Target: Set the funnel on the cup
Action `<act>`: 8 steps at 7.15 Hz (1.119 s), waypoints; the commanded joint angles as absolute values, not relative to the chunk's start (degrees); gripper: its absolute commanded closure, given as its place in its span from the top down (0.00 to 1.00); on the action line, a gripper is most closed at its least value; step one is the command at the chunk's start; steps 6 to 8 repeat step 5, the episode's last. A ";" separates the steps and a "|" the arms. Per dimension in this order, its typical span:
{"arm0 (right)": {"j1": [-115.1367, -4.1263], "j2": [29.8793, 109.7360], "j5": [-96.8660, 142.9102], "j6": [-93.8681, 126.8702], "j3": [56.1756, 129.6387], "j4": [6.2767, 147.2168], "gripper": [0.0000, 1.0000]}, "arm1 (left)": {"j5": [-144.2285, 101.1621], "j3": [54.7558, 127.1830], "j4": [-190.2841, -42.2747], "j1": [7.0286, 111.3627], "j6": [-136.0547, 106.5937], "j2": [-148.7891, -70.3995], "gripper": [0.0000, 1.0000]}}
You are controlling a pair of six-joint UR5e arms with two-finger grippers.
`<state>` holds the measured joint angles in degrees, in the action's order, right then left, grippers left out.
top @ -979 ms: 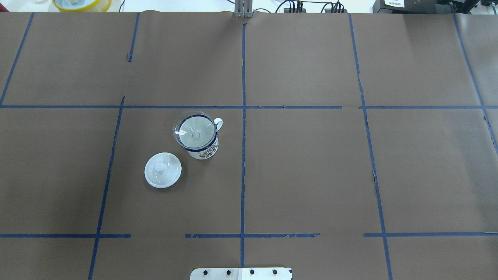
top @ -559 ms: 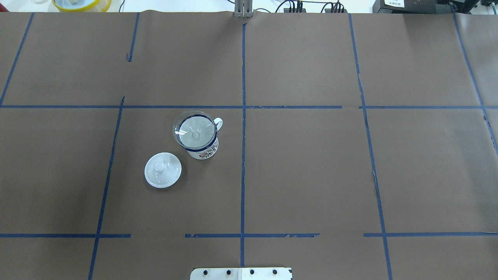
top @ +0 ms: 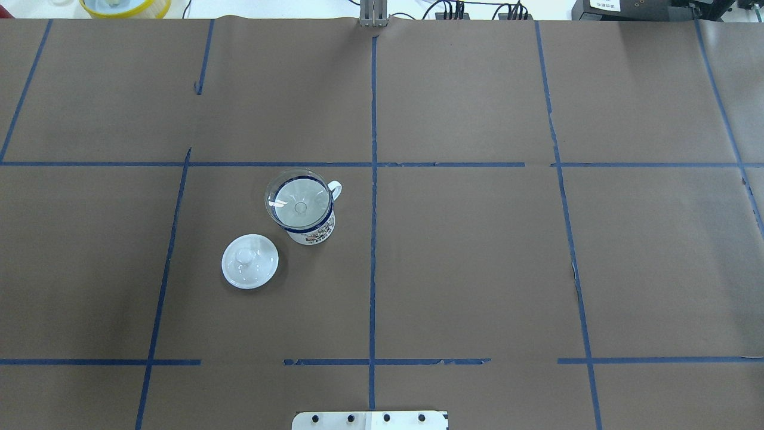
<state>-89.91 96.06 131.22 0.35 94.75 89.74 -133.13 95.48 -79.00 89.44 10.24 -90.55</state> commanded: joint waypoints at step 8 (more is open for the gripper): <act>-89.91 96.06 131.22 0.35 94.75 89.74 1.00 | -132.45 94.92 -78.93 89.56 10.46 -90.35 1.00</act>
